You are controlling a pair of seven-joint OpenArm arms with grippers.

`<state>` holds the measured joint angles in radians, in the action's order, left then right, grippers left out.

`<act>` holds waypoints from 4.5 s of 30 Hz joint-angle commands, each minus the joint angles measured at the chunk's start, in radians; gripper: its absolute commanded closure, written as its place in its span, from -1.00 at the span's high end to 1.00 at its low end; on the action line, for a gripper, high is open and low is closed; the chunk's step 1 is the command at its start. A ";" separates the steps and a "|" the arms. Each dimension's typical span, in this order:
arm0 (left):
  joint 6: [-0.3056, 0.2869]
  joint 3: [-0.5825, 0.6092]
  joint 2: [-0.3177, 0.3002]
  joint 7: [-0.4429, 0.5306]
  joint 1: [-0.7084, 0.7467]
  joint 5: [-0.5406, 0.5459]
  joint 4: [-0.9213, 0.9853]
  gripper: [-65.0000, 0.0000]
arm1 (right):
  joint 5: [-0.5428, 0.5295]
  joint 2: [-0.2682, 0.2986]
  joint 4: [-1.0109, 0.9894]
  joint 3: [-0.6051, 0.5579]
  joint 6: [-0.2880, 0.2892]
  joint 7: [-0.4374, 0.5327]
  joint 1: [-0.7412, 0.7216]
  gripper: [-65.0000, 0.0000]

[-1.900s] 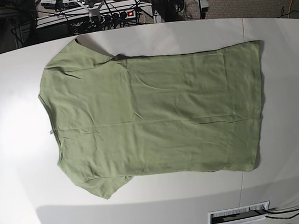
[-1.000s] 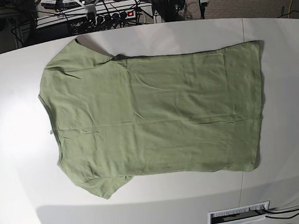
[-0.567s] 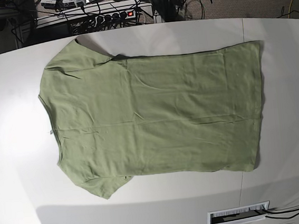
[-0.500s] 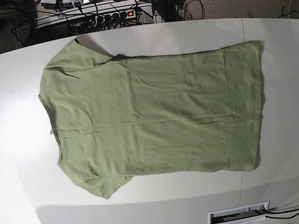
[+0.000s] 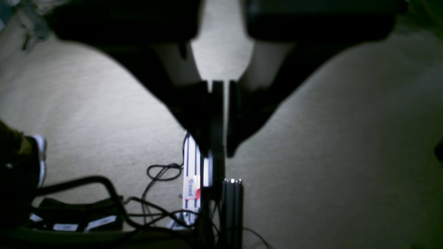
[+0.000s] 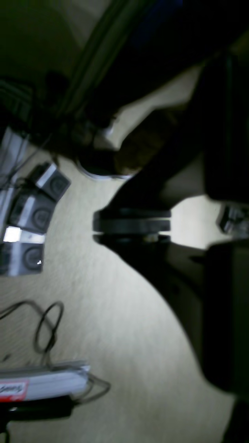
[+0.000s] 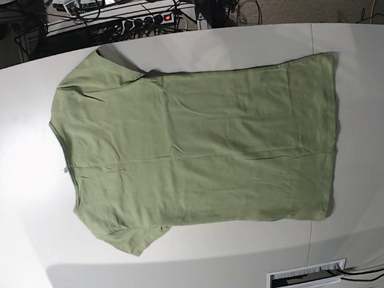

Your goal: Fold the T-shirt properly

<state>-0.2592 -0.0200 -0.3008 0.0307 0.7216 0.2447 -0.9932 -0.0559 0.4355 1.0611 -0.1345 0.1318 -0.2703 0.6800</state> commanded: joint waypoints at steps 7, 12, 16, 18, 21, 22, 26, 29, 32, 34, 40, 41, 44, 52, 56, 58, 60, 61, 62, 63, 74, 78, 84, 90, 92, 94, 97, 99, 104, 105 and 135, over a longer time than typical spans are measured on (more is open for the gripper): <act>-0.003 -0.002 -0.089 0.008 0.192 -0.016 -0.257 -1.00 | 0.083 0.087 0.211 0.003 0.000 -0.005 0.130 -1.00; 0.038 -0.003 -0.134 0.008 0.288 -0.150 -0.418 -1.00 | 0.096 0.135 0.333 0.004 -0.001 -0.031 0.197 -1.00; 0.086 -0.003 -0.169 0.008 0.353 -0.237 -0.526 -1.00 | 0.202 0.158 0.440 0.005 -0.003 -0.051 0.249 -1.00; 0.092 -0.003 -0.186 0.008 0.382 -0.278 -0.576 -1.00 | 0.220 0.167 0.494 0.005 -0.011 -0.063 0.272 -1.00; 0.137 -0.003 -0.199 0.004 0.420 -0.359 -0.645 -1.00 | 0.248 0.180 0.568 0.005 -0.028 -0.100 0.300 -1.00; 0.162 -0.003 -0.202 0.003 0.432 -0.384 -0.666 -1.00 | 0.269 0.181 0.592 0.005 -0.040 -0.114 0.308 -1.00; 0.246 -0.003 -0.213 -0.008 0.486 -0.463 -0.751 -1.00 | 0.347 0.197 0.677 0.005 -0.088 -0.146 0.346 -1.00; 0.298 -0.003 -0.213 -0.023 0.522 -0.523 -0.813 -1.00 | 0.394 0.225 0.734 0.005 -0.127 -0.158 0.376 -1.00; 0.351 -0.003 -0.213 -0.024 0.549 -0.580 -0.869 -1.00 | 0.451 0.251 0.789 0.006 -0.179 -0.192 0.396 -1.00; 0.388 -0.003 -0.213 -0.057 0.562 -0.604 -0.911 -1.00 | 0.490 0.265 0.825 0.006 -0.231 -0.214 0.408 -1.00; 0.484 -0.003 -0.238 -0.169 0.568 -0.660 -1.034 -1.00 | 0.619 0.274 0.929 0.005 -0.334 -0.258 0.441 -1.00; 0.494 -0.003 -0.243 -0.173 0.570 -0.678 -1.052 -1.00 | 0.640 0.274 0.945 0.005 -0.344 -0.262 0.448 -1.00; 0.513 -0.003 -0.251 -0.173 0.575 -0.743 -1.103 -1.00 | 0.710 0.274 0.986 0.005 -0.369 -0.288 0.454 -1.00; 0.514 -0.002 -0.260 -0.195 0.554 -0.853 -1.210 -1.00 | 0.785 0.274 1.073 0.005 -0.385 -0.314 0.453 -1.00; 0.514 -0.002 -0.284 -0.196 0.477 -0.881 -1.216 -1.00 | 0.855 0.274 1.087 0.005 -0.385 -0.333 0.451 -1.00; 0.513 -0.002 -0.284 -0.199 0.435 -0.874 -1.216 -1.00 | 0.882 0.274 1.087 0.005 -0.385 -0.339 0.449 -1.00; 0.512 -0.002 -0.284 -0.199 0.397 -0.853 -1.216 -1.00 | 0.913 0.274 1.087 0.005 -0.385 -0.340 0.439 -1.00; 0.506 -0.002 -0.284 -0.199 0.383 -0.844 -1.216 -1.00 | 0.918 0.274 1.087 0.005 -0.385 -0.343 0.432 -1.00; 0.500 -0.002 -0.284 -0.198 0.373 -0.842 -1.215 -1.00 | 0.917 0.274 1.087 0.005 -0.385 -0.348 0.423 -1.00; 0.489 -0.002 -0.284 -0.195 0.368 -0.842 -1.215 -1.00 | 0.917 0.274 1.087 0.005 -0.385 -0.352 0.414 -1.00; 0.250 -0.002 -0.304 -0.188 0.248 -0.761 -1.165 -0.56 | 0.917 0.274 1.087 0.005 -0.384 -0.433 0.334 -1.00; 0.180 -0.002 -0.303 -0.188 0.175 -0.753 -1.080 -0.56 | 0.918 0.274 1.087 0.005 -0.383 -0.430 0.334 -1.00; 0.180 -0.002 -0.306 -0.171 0.076 -0.778 -0.928 -0.47 | 0.917 0.274 1.086 0.005 -0.383 -0.429 0.334 -0.62; 0.179 -0.002 -0.352 -0.127 0.056 -0.783 -0.904 -0.43 | 0.917 0.274 1.087 0.005 -0.383 -0.429 0.334 -0.62; 0.179 -0.002 -0.377 -0.123 0.056 -0.783 -0.904 -0.43 | 0.917 0.274 1.087 0.005 -0.383 -0.430 0.334 -0.62; 0.179 -0.001 -0.404 -0.111 0.056 -0.782 -0.902 -0.43 | 0.917 0.274 1.087 0.005 -0.383 -0.430 0.334 -0.62; 0.178 0.023 -0.444 -0.108 0.046 -0.783 -0.899 -0.43 | 0.917 0.274 1.086 0.005 -0.383 -0.430 0.334 -0.62; 0.178 0.058 -0.460 -0.108 0.022 -0.784 -0.887 -0.43 | 0.917 0.274 1.087 0.005 -0.383 -0.431 0.334 -0.62; 0.179 0.166 -0.462 -0.113 -0.079 -0.818 -0.814 -0.43 | 0.917 0.274 1.087 0.005 -0.384 -0.438 0.334 -0.62; 0.179 0.189 -0.462 -0.120 -0.098 -0.830 -0.797 -0.43 | 0.917 0.274 1.087 0.005 -0.384 -0.439 0.334 -0.62; 0.319 0.299 -0.558 -0.200 -0.080 -0.960 -0.805 -1.00 | 0.870 0.274 1.086 0.005 -0.209 -0.488 0.333 -0.61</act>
<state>0.0643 0.2802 -0.8452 -0.1719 0.6319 -0.7181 -1.7897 0.8009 0.6979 2.1323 -0.1341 -0.0582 -0.7654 1.0080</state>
